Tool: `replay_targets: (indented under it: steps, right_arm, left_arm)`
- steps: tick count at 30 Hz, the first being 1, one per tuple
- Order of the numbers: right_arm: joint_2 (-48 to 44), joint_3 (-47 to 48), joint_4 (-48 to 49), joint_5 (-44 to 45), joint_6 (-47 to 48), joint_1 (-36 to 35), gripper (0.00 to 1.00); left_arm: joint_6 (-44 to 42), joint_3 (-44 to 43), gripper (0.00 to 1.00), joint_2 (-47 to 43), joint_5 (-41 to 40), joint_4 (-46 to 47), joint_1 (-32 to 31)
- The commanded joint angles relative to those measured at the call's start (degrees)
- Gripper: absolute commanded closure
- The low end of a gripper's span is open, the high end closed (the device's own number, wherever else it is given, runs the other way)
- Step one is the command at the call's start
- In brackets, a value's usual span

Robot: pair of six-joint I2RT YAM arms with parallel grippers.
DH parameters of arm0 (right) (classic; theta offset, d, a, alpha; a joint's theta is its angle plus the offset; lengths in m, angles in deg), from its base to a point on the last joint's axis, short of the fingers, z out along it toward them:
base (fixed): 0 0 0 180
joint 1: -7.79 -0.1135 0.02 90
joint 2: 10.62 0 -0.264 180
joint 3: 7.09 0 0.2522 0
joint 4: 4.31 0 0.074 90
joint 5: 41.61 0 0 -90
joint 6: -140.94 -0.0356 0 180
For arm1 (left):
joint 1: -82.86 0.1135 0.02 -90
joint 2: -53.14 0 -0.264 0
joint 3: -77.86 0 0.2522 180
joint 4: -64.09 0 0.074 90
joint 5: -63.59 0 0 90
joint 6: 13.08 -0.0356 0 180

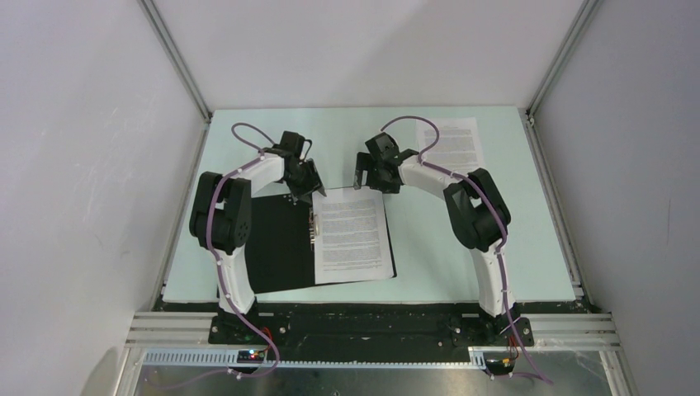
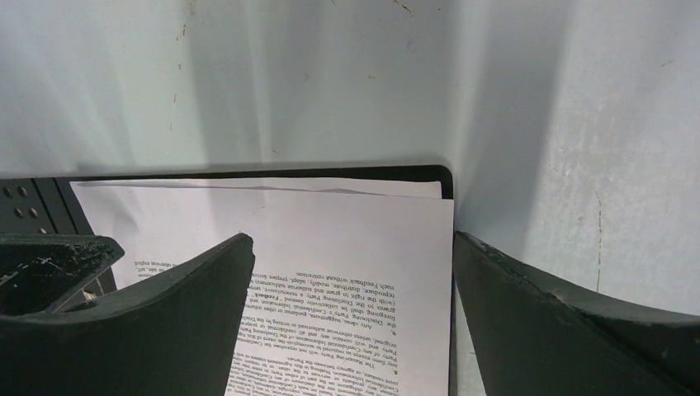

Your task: Put the files into the folder

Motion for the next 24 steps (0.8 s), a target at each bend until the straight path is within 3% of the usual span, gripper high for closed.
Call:
replay_targets:
  steps: [1,11,19,24]
  right_arm:
    - [1.9,3.6,-3.8,-0.4,1.3,0.1,0.05]
    - [1.4,4.3,-5.3,1.2,1.5,0.7,0.05]
    - [-6.8,-0.8,-1.5,0.7,2.4,4.7,0.04]
    - [-9.7,-2.2,-4.5,8.2,3.2,8.0,0.04]
  left_arm:
    - [-1.9,-2.4,0.42,-0.5,0.9,0.6,0.4]
    - [-2.1,-2.8,0.4,-1.2,1.7,0.6,0.5]
    - [-1.8,-3.0,0.37,-3.4,3.8,0.7,0.4]
    - [-0.3,-3.7,0.36,-5.5,5.7,0.7,-0.5]
